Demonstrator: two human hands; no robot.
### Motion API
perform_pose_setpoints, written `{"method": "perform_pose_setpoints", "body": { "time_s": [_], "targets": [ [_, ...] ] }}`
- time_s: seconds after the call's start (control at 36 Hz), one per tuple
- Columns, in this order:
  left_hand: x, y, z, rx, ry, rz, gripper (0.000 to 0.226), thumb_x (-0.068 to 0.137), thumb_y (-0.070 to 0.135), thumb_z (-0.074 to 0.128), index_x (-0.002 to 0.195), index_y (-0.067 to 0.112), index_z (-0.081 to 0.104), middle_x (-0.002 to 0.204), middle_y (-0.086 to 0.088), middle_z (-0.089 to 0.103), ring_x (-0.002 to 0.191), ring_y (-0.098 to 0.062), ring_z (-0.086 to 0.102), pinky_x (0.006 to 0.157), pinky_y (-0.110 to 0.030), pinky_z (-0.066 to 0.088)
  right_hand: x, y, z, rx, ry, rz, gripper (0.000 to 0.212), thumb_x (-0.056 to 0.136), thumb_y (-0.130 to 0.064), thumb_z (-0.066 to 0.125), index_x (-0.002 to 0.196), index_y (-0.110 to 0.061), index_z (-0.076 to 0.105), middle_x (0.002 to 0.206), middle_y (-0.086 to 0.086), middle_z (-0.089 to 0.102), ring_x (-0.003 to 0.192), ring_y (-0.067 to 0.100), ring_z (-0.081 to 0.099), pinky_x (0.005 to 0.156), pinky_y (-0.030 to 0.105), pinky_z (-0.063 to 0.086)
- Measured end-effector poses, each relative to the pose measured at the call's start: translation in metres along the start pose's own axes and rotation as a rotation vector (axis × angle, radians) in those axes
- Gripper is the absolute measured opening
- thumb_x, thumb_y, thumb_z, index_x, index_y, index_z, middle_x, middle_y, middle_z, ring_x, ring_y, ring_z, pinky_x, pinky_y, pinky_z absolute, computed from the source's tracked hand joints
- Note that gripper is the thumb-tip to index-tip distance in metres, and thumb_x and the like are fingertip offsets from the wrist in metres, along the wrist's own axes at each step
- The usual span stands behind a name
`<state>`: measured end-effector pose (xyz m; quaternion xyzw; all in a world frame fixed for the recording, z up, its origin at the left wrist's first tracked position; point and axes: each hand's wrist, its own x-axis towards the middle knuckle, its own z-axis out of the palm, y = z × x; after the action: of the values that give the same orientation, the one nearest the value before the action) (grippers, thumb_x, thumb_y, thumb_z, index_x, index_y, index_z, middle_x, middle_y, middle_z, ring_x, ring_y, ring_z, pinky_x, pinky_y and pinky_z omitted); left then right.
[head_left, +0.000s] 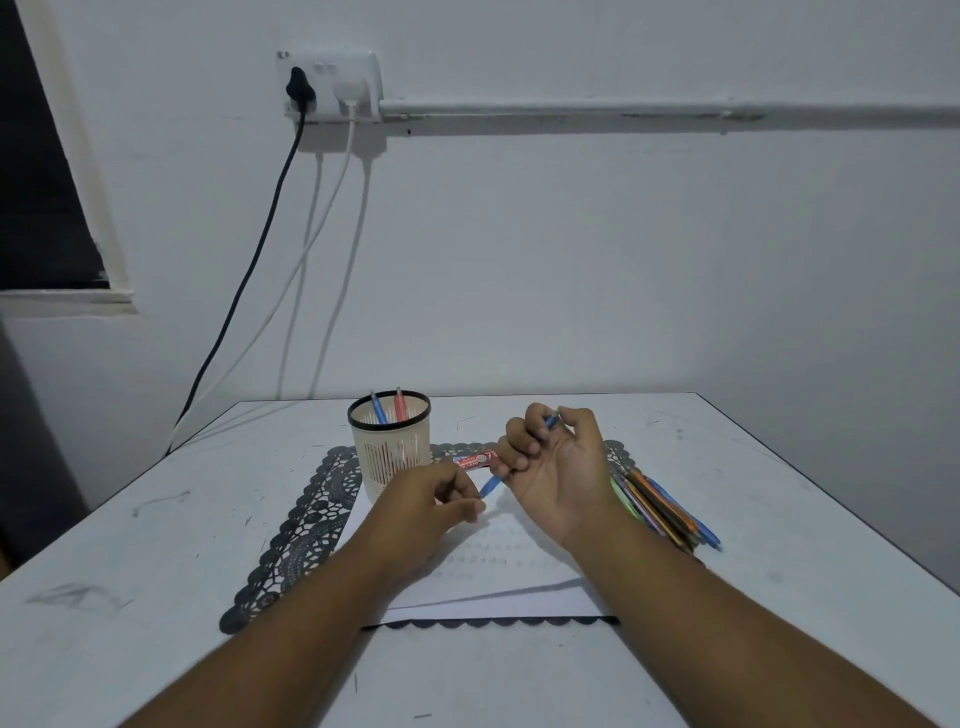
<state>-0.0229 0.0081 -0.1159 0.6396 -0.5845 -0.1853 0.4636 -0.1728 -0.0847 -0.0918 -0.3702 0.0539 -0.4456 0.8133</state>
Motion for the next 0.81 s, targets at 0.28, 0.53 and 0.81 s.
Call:
{"method": "perform_pose_setpoints", "body": {
  "time_s": [0.28,0.53,0.81],
  "targets": [
    [-0.001,0.0019,0.0003,-0.003,-0.001,-0.004,0.016,0.09,0.011,0.074,0.076,0.02,0.073,0.077,0.002,0.074,0.073,-0.008,0.063,0.074,-0.031,0.046,-0.0001,0.0003,-0.0036,0.069,-0.007,0.003,0.037,0.089,-0.043,0.04,0.066,-0.015,0.037,0.066,0.003,0.024,0.067,0.02,0.013,0.06,0.035,0.026],
    [-0.0022,0.0008,0.0001,-0.013,0.002,-0.012,0.015,0.091,0.013,0.074,0.077,0.019,0.073,0.078,0.002,0.074,0.074,-0.009,0.064,0.075,-0.031,0.046,0.0004,0.0,-0.004,0.091,-0.013,0.009,0.035,0.089,-0.041,0.039,0.065,-0.016,0.037,0.066,0.002,0.024,0.065,0.019,0.015,0.06,0.034,0.027],
    [-0.0018,0.0022,0.0008,-0.022,-0.002,-0.017,0.015,0.09,0.012,0.075,0.076,0.018,0.073,0.077,0.001,0.074,0.07,-0.004,0.061,0.066,-0.016,0.044,0.0016,-0.0019,-0.0072,0.056,-0.033,0.004,0.03,0.087,-0.034,0.037,0.064,-0.017,0.032,0.065,0.002,0.021,0.064,0.02,0.014,0.061,0.035,0.022]
  ]
}}
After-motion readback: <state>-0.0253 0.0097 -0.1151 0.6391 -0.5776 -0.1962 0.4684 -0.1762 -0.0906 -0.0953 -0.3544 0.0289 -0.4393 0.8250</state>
